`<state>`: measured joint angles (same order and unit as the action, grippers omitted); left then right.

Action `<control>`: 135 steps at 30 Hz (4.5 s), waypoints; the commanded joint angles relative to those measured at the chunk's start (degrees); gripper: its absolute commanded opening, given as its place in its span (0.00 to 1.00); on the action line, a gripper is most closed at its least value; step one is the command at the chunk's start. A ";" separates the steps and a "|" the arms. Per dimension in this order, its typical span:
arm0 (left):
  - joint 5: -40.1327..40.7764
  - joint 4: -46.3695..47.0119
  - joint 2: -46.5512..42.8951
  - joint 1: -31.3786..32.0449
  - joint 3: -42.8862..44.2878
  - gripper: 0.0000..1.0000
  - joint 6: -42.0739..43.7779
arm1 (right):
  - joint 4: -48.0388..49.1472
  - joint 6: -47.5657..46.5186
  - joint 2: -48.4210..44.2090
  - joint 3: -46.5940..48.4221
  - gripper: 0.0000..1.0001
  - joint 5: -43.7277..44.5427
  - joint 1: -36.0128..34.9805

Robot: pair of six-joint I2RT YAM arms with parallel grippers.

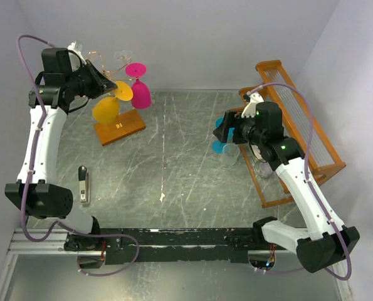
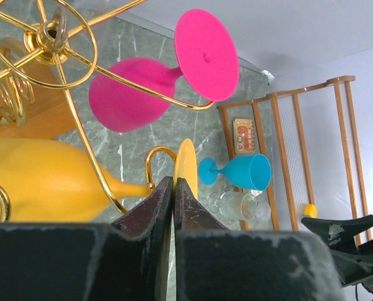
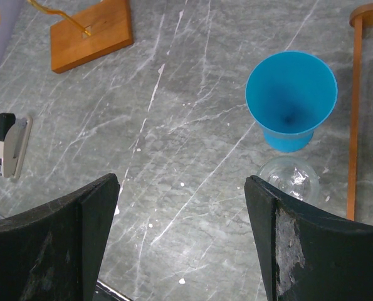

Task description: Take the wine glass off the wine glass rack

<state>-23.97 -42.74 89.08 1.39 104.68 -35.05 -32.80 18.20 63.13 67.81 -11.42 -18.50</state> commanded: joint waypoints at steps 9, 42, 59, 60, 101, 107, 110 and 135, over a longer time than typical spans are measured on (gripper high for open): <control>-10.43 6.47 -4.82 -5.14 -5.87 0.07 -7.05 | 0.83 0.09 -0.91 -0.83 0.82 -0.28 -0.05; -21.99 31.49 -3.23 -13.95 -15.52 0.07 -27.45 | 1.02 0.74 -1.29 -0.70 0.82 -1.30 -0.13; -17.89 31.15 -1.04 -6.81 -12.83 0.07 -27.36 | 1.49 1.68 -1.80 -0.84 0.86 -2.63 -0.13; -17.87 31.02 -0.97 -6.64 -12.78 0.07 -27.29 | 1.63 1.77 -1.83 -0.84 0.87 -2.83 -0.05; -27.11 88.68 -38.24 0.73 -52.39 0.07 -77.38 | 70.85 44.53 -1.89 -24.16 0.93 -18.70 -20.69; -25.74 99.52 -40.16 1.75 -55.38 0.07 -86.86 | 82.40 48.37 -0.04 -25.07 0.90 -17.12 -22.25; -24.54 102.87 -40.55 2.74 -57.02 0.07 -89.50 | 85.71 48.96 1.81 -23.76 0.85 -16.98 -23.25; -25.28 104.43 -42.28 5.29 -62.83 0.29 -87.39 | 102.01 46.79 0.37 -27.05 0.00 -15.25 -28.36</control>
<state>-44.95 65.17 48.95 5.96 41.17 -120.62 69.67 68.66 65.54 42.37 -28.95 -47.11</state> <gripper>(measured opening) 0.224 0.051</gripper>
